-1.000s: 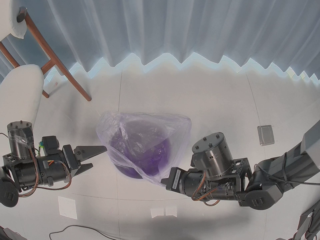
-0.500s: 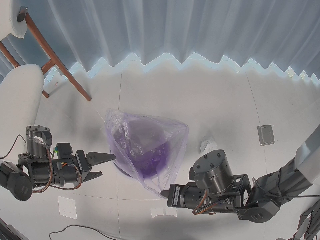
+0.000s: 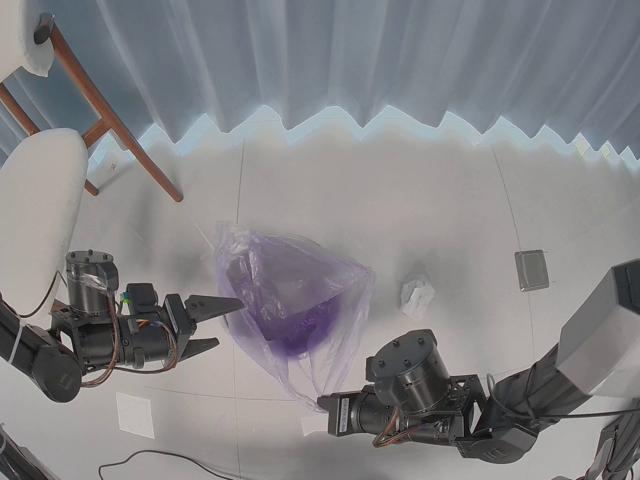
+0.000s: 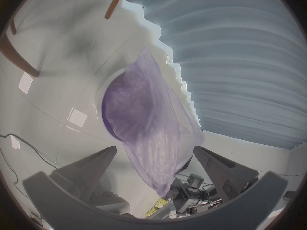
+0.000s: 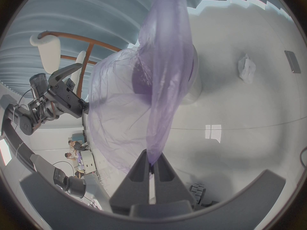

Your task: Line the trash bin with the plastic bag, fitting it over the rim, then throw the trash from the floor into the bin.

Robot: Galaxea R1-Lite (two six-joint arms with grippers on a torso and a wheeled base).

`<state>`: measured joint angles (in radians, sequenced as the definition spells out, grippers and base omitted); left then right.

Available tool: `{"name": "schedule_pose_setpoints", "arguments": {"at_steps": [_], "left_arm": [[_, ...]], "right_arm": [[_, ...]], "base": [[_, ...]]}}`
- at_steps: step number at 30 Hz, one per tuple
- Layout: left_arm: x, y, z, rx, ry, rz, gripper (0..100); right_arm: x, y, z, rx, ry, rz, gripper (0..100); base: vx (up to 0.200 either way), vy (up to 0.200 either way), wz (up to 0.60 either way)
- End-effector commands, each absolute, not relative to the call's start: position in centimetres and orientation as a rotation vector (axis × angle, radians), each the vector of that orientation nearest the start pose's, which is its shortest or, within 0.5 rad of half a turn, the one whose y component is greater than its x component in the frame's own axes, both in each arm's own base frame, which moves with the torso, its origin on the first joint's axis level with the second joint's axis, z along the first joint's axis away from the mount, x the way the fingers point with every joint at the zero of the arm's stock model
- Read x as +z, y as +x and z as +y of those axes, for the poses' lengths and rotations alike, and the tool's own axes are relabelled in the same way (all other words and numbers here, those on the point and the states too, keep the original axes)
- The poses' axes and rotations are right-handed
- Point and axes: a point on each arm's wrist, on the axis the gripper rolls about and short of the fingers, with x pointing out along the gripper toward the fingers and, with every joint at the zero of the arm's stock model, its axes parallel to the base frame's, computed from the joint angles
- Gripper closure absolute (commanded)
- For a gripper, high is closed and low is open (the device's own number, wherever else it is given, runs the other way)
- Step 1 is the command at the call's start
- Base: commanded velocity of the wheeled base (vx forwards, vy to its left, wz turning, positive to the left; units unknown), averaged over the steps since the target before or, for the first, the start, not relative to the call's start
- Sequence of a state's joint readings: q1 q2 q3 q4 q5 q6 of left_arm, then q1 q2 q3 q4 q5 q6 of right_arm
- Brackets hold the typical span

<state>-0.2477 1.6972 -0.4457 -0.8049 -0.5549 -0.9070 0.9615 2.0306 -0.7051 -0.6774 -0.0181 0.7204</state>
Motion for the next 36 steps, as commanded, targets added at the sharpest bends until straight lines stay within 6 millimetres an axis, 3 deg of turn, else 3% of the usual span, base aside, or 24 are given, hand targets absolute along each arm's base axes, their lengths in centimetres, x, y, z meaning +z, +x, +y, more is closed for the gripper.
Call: {"name": "schedule_pose_setpoints", "arguments": {"at_steps": [1, 7, 8, 20, 27, 36], "left_arm": [[11.0, 23.7, -8.3, -0.560, -0.898, 0.813, 0], [10.8, 23.8, -8.5, -0.553, -0.896, 0.821, 0], [10.7, 23.9, -8.4, -0.548, -0.898, 0.822, 100], [9.7, 24.3, -8.1, -0.516, -0.895, 0.849, 100], [10.2, 24.4, -7.6, -0.513, -0.912, 0.825, 100], [12.2, 22.5, -7.7, -0.573, -0.890, 0.767, 100]], "right_arm": [[4.3, 18.8, 27.8, 0.645, 0.314, 0.883, 100], [4.1, 18.7, 27.9, 0.653, 0.312, 0.880, 100], [4.2, 18.6, 27.9, 0.653, 0.312, 0.880, 100], [4.8, 18.7, 27.5, 0.667, 0.347, 0.838, 100], [4.8, 19.1, 27.0, 0.652, 0.378, 0.823, 100], [4.4, 18.3, 27.5, 0.674, 0.353, 0.838, 100]], "base": [[0.000, 0.000, 0.00], [0.000, 0.000, 0.00], [0.000, 0.000, 0.00], [0.000, 0.000, 0.00], [0.000, 0.000, 0.00], [0.000, 0.000, 0.00]]}}
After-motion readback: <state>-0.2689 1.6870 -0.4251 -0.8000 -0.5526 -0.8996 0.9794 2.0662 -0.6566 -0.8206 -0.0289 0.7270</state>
